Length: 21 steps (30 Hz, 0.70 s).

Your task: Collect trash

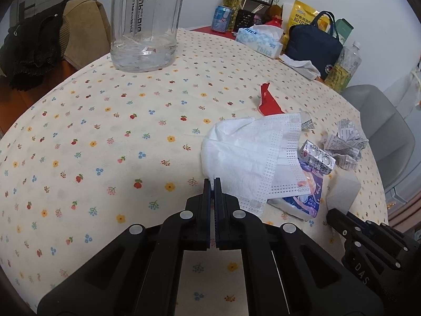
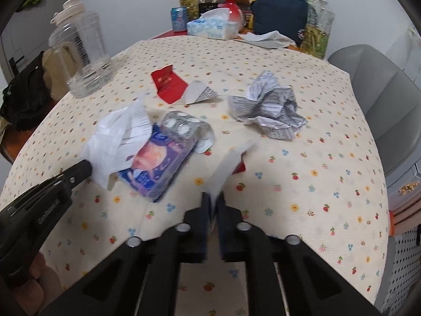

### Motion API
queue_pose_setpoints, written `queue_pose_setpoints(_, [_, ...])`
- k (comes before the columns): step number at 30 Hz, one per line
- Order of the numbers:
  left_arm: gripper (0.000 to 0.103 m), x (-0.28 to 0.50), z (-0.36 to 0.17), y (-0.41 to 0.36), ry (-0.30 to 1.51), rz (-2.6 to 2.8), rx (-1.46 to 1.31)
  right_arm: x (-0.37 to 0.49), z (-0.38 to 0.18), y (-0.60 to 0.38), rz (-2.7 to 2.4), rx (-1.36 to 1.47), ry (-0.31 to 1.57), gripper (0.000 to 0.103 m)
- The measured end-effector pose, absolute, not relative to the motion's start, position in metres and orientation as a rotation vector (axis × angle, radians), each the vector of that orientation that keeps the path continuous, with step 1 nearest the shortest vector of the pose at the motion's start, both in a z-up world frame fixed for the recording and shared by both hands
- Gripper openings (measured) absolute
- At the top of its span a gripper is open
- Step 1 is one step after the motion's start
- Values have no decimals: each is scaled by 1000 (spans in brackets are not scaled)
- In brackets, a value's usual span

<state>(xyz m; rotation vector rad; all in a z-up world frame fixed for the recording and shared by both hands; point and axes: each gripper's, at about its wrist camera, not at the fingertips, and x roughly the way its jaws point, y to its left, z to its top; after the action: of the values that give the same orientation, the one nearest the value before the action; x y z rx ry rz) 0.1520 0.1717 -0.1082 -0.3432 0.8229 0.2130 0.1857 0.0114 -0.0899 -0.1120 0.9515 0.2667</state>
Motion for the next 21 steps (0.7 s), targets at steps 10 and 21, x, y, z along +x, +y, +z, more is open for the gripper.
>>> queue_pose_setpoints(10, [3,139,-92,156,786,185,-327,155,-61,-8,256,-99,886,4])
queue_pose_setpoints(21, [3,120,-54,107,714,124,-253,115,-19,-52,224,-54,796,4])
